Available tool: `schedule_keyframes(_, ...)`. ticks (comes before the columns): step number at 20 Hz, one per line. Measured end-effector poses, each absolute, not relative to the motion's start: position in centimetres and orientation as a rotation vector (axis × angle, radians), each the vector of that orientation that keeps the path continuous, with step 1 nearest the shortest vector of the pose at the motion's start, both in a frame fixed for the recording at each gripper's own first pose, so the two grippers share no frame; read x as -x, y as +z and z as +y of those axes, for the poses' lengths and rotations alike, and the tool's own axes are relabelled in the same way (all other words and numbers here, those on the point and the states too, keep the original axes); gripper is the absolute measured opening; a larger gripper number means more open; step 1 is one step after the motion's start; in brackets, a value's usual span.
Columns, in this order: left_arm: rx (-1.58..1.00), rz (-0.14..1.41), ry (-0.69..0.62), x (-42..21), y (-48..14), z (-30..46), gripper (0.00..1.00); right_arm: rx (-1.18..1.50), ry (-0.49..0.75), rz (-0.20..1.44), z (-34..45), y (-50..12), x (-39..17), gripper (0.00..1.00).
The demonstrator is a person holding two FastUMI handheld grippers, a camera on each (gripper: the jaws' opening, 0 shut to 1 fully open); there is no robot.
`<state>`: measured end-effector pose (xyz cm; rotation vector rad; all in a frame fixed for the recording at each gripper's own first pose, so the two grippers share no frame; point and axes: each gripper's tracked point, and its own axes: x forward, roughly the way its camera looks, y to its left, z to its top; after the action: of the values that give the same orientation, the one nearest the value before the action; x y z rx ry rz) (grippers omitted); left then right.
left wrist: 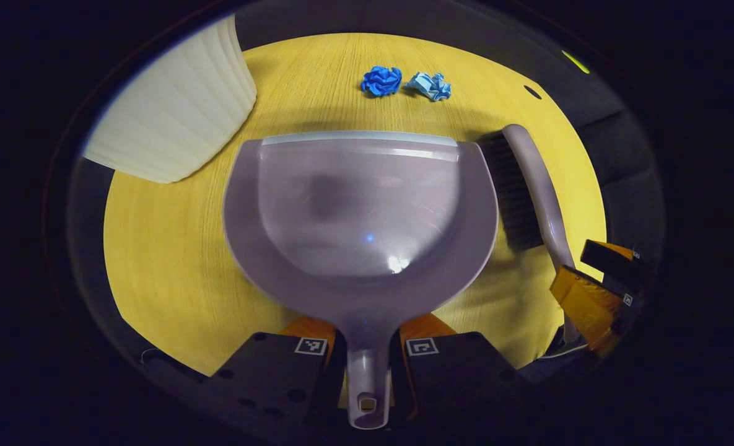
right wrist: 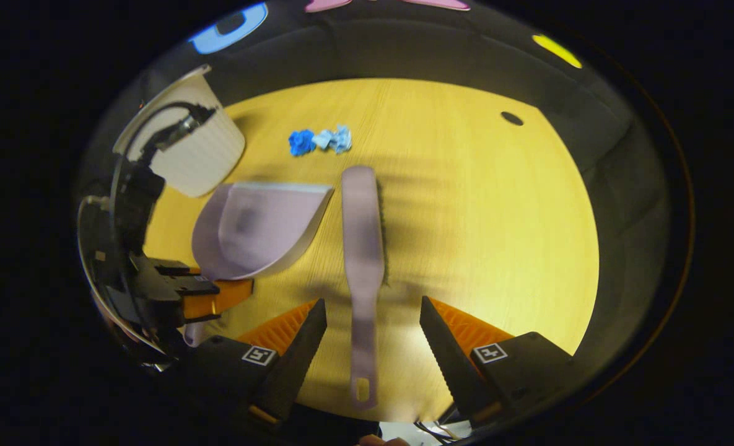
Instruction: Pick up the small broom and dustpan from the desktop, sweep the trash into the dustpan with the broom, and then empty the trash into the garbage bin.
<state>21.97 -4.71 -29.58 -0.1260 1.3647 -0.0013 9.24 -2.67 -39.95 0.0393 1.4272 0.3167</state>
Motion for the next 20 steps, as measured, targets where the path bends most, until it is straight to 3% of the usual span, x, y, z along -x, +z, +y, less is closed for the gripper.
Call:
schedule_keyframes(1,0.131,1.357,-0.011,-22.0,-29.6,-4.7,0.3,0.009,0.3,1.451,-3.1,-40.8,-9.2,0.99)
schedule_keyframes(2,0.14,1.351,-0.02,-22.0,-29.6,-4.6,0.3,0.03,0.296,1.479,-3.1,-41.3,-9.0,0.91)
schedule_keyframes(3,0.153,1.344,-0.026,-21.9,-29.5,-4.6,0.3,0.036,0.284,1.508,-3.1,-41.4,-8.8,0.99)
schedule_keyframes(4,0.162,1.336,-0.033,-21.9,-29.6,-4.5,0.31,0.022,0.279,1.526,-2.6,-41.9,-8.9,0.99)
schedule_keyframes(5,0.168,1.33,-0.041,-21.9,-29.6,-4.5,0.3,0.02,0.265,1.549,-2.4,-42.4,-8.9,0.91)
schedule_keyframes(6,0.171,1.328,-0.047,-21.8,-29.6,-4.5,0.3,0.01,0.263,1.578,-1.9,-43.1,-8.8,0.99)
schedule_keyframes(8,0.172,1.323,-0.058,-21.8,-29.6,-4.4,0.29,0.003,0.257,1.618,-1.5,-44.0,-8.9,0.88)
schedule_keyframes(10,0.175,1.32,-0.067,-21.7,-29.5,-4.4,0.3,-0.012,0.233,1.631,-1.5,-44.0,-9.3,0.62)
schedule_keyframes(11,0.176,1.32,-0.071,-21.6,-29.5,-4.4,0.3,-0.011,0.233,1.63,-1.4,-44.9,-9.3,0.58)
schedule_keyframes(13,0.172,1.323,-0.085,-21.5,-29.4,-4.4,0.3,0.012,0.255,1.643,-1.3,-44.5,-9.9,0.33)
schedule_keyframes(15,0.144,1.333,-0.107,-21.1,-29.2,-3.9,0.3,0.051,0.29,1.644,-1.7,-44.6,-10.7,0.21)
schedule_keyframes(16,0.114,1.328,-0.118,-21.0,-29.1,-3.3,0.3,0.077,0.29,1.634,-2.2,-44.4,-11.5,0.28)
schedule_keyframes(20,0.006,1.357,-0.216,-20.9,-28.9,-1.2,0.3,0.147,0.287,1.56,-4.0,-43.8,-17.7,0.28)
